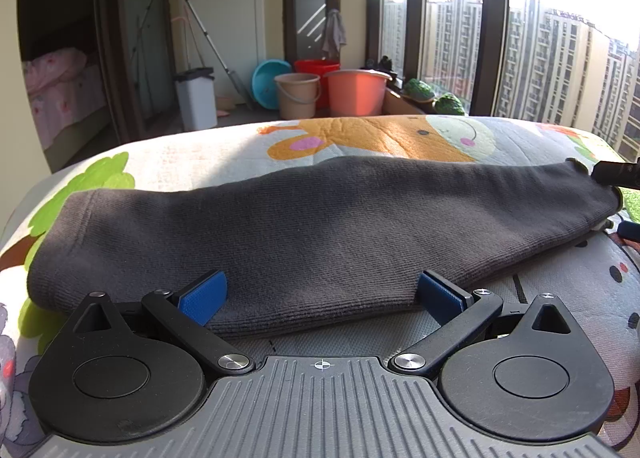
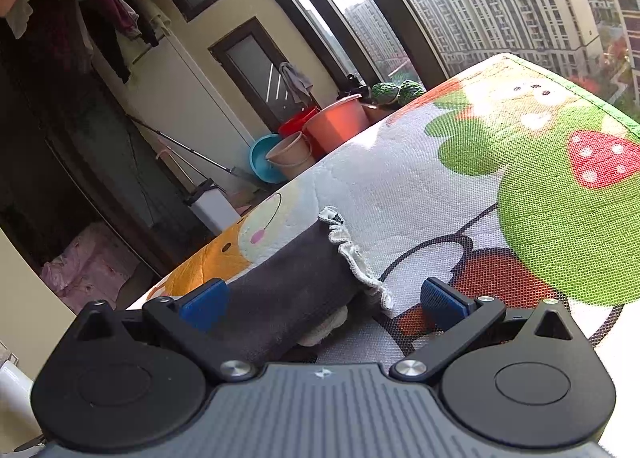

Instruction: Fold clothes

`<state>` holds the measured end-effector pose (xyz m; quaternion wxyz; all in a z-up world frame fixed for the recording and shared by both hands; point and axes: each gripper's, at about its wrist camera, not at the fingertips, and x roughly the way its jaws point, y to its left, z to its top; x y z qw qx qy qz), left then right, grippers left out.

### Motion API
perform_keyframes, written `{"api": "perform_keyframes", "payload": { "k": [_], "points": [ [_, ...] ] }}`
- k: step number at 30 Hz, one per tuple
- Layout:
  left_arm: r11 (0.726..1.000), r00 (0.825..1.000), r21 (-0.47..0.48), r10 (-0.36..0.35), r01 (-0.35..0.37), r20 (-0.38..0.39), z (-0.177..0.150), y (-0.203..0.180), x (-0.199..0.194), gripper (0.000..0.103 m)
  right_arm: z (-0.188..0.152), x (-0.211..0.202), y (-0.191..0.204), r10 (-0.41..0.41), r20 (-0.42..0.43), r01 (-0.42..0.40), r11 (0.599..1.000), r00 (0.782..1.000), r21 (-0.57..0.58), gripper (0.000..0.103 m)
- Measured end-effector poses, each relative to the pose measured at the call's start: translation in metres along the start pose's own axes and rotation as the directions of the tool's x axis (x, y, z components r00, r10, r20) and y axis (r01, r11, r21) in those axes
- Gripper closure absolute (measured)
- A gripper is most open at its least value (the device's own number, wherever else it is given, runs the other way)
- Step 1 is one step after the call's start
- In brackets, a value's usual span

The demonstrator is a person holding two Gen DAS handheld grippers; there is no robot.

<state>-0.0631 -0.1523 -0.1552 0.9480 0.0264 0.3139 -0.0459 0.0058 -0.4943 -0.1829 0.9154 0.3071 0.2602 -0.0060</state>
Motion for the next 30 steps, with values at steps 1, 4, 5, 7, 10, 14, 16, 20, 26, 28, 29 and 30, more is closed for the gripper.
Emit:
{"api": "perform_keyframes", "payload": {
  "k": [1,4,5,7,10,14,16,20,26,28,29,30],
  "points": [
    [1.000,1.000,0.000,0.000,0.000,0.000,0.0000,0.0002,0.0000,0.000,0.0001,0.0000,0.0001,0.000,0.000,0.000,1.000,1.000,0.001,0.000],
    [1.000,1.000,0.000,0.000,0.000,0.000,0.0001,0.0003,0.0002,0.000,-0.0003,-0.0002,0.0000,0.002,0.002,-0.002,1.000,1.000,0.004,0.000],
    [1.000,1.000,0.000,0.000,0.000,0.000,0.0000,0.0010,-0.0003,0.000,-0.0002,0.0001,0.0001,0.003,0.002,-0.003,1.000,1.000,0.005,0.000],
    [1.000,1.000,0.000,0.000,0.000,0.000,-0.0005,0.0022,-0.0020,0.000,-0.0007,-0.0004,-0.0002,0.004,0.003,-0.004,1.000,1.000,0.007,0.000],
    [1.000,1.000,0.000,0.000,0.000,0.000,-0.0006,0.0026,-0.0021,0.000,-0.0007,-0.0001,-0.0002,0.005,0.004,-0.005,1.000,1.000,0.009,0.000],
    [1.000,1.000,0.000,0.000,0.000,0.000,-0.0006,0.0022,-0.0019,0.000,0.0005,0.0009,0.0003,0.004,0.005,-0.004,1.000,1.000,0.009,0.000],
    [1.000,1.000,0.000,0.000,0.000,0.000,-0.0005,0.0019,-0.0018,0.000,0.0002,0.0002,-0.0013,0.009,0.007,-0.009,1.000,1.000,0.016,0.000],
    [1.000,1.000,0.000,0.000,0.000,0.000,-0.0005,0.0021,-0.0019,0.000,0.0009,0.0003,-0.0029,0.013,0.008,-0.013,1.000,1.000,0.022,0.000],
    [1.000,1.000,0.000,0.000,0.000,0.000,-0.0005,0.0023,-0.0019,0.000,0.0016,0.0007,-0.0066,0.024,0.013,-0.024,0.999,1.000,0.039,0.000],
    [1.000,1.000,0.000,0.000,0.000,0.000,-0.0007,0.0040,-0.0025,0.000,0.0019,0.0011,-0.0067,0.023,0.013,-0.024,0.999,1.000,0.038,0.000],
    [1.000,1.000,0.000,0.000,0.000,0.000,-0.0003,0.0019,-0.0018,0.000,0.0018,0.0008,-0.0074,0.025,0.014,-0.025,0.999,1.000,0.041,0.000],
    [1.000,1.000,0.000,0.000,0.000,0.000,-0.0001,0.0014,-0.0014,0.000,0.0017,0.0006,-0.0080,0.027,0.015,-0.027,0.999,1.000,0.043,0.000]
  ]
}}
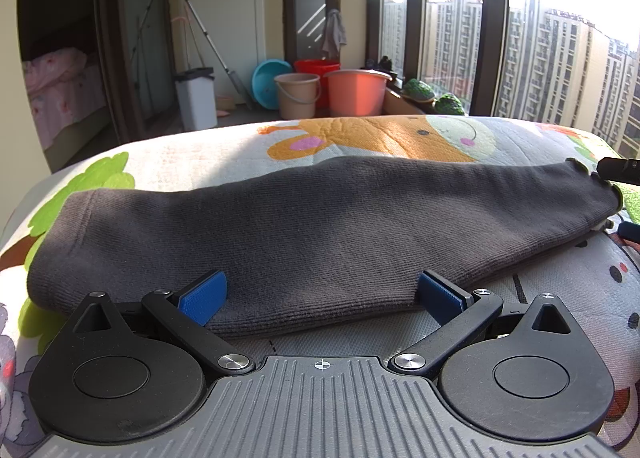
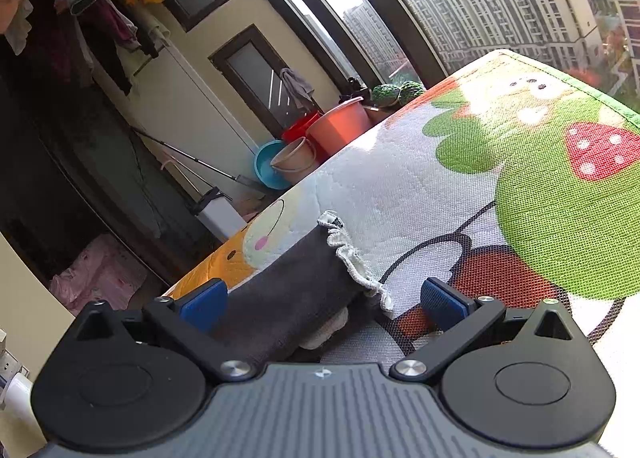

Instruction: Fold clothes

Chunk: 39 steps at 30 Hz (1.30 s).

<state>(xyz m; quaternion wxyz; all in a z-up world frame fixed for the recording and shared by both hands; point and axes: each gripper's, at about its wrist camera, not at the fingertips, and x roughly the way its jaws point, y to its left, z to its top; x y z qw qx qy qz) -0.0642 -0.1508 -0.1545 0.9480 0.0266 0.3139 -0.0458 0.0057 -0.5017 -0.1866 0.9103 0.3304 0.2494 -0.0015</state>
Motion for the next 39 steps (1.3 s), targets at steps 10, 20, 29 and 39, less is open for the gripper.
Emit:
{"api": "perform_keyframes", "payload": {
  "k": [10,20,29,39],
  "points": [
    [1.000,1.000,0.000,0.000,0.000,0.000,0.000,0.001,-0.001,0.000,0.003,-0.002,-0.010,0.006,0.001,-0.006,1.000,1.000,0.007,0.000],
    [1.000,1.000,0.000,0.000,0.000,0.000,0.000,0.001,-0.001,0.000,0.003,-0.004,-0.015,0.007,0.002,-0.007,1.000,1.000,0.008,0.000],
    [1.000,1.000,0.000,0.000,0.000,0.000,0.000,0.002,-0.001,0.000,0.005,-0.010,-0.031,0.027,0.007,-0.027,0.999,1.000,0.031,0.000],
    [1.000,1.000,0.000,-0.001,0.001,0.000,-0.001,0.003,-0.001,0.000,0.004,-0.016,-0.039,0.042,0.012,-0.043,0.998,0.999,0.050,0.000]
  ]
}}
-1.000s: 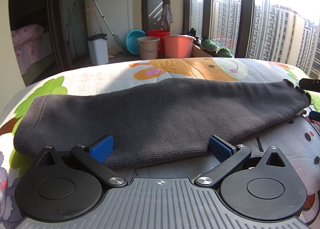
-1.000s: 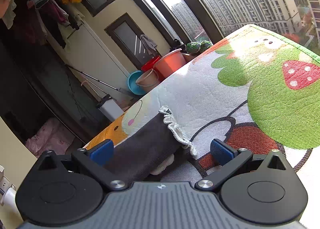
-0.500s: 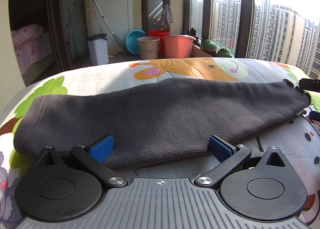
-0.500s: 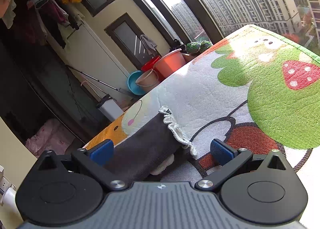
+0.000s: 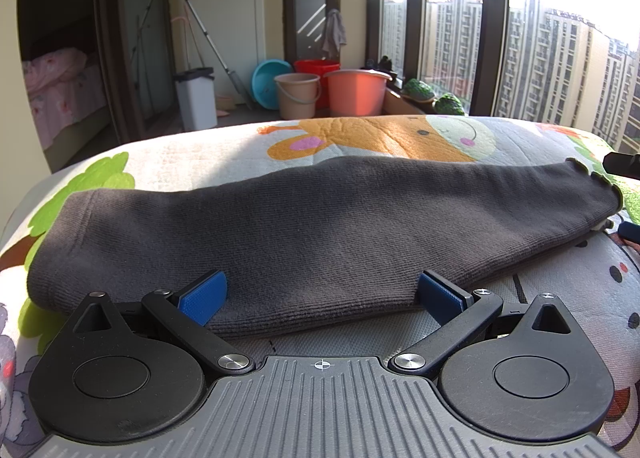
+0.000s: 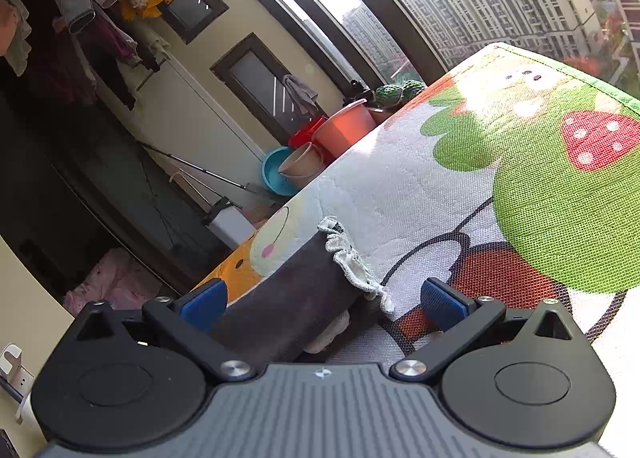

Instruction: Fold clothes

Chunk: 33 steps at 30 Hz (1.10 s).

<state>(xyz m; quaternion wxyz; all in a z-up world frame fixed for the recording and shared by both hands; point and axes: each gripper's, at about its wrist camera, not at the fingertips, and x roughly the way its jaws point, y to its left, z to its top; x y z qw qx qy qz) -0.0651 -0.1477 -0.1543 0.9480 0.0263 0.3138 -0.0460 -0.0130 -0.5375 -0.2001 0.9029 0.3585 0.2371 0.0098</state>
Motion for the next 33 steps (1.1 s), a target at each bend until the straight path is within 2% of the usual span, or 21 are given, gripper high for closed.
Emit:
{"api": "perform_keyframes", "payload": {
  "k": [33],
  "points": [
    [1.000,1.000,0.000,0.000,0.000,0.000,-0.0002,0.0004,-0.0006,0.000,-0.0043,0.0049,0.0114,0.002,0.002,-0.002,1.000,1.000,0.002,0.000]
  ]
}}
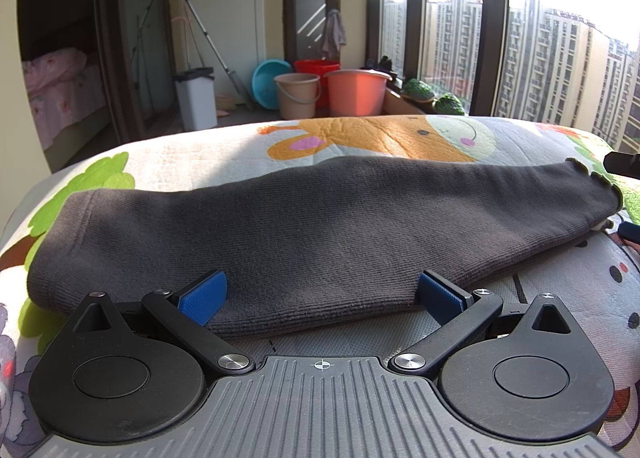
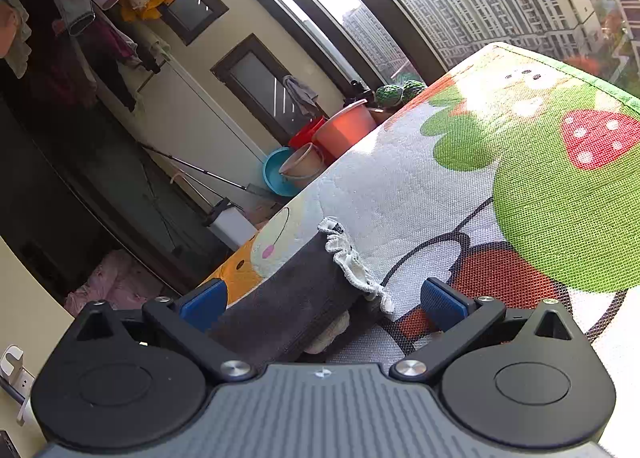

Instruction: Fold clothes

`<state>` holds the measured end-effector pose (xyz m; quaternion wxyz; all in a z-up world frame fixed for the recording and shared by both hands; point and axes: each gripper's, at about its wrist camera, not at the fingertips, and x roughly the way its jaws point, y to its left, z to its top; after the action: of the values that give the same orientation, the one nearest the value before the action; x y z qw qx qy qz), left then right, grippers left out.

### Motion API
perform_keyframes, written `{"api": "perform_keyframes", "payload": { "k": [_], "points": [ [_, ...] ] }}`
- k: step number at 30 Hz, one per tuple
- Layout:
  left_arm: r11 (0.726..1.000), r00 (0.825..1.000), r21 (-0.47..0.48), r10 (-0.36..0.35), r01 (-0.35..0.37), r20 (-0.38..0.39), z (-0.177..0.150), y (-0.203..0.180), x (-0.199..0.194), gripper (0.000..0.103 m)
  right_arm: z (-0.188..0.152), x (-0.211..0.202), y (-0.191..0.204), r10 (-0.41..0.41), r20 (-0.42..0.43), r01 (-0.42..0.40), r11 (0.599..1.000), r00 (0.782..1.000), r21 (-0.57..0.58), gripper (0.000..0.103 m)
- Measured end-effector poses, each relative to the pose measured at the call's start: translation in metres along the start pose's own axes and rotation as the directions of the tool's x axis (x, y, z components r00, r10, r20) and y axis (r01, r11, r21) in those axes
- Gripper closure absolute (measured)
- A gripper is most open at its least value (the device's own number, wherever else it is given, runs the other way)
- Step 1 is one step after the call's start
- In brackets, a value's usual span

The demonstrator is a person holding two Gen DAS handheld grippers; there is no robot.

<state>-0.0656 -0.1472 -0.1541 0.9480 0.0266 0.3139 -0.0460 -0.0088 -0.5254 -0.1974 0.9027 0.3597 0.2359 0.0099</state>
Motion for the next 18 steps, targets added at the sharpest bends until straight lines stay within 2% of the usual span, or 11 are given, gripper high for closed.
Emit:
{"api": "perform_keyframes", "payload": {
  "k": [7,18],
  "points": [
    [1.000,1.000,0.000,0.000,0.000,0.000,0.000,0.001,0.000,0.000,0.001,0.001,0.003,-0.009,-0.004,0.009,1.000,1.000,-0.010,0.000],
    [1.000,1.000,0.003,0.003,-0.003,0.000,-0.001,0.000,-0.002,0.000,-0.001,0.005,0.019,-0.060,-0.040,0.056,0.994,0.997,-0.099,0.000]
  ]
}}
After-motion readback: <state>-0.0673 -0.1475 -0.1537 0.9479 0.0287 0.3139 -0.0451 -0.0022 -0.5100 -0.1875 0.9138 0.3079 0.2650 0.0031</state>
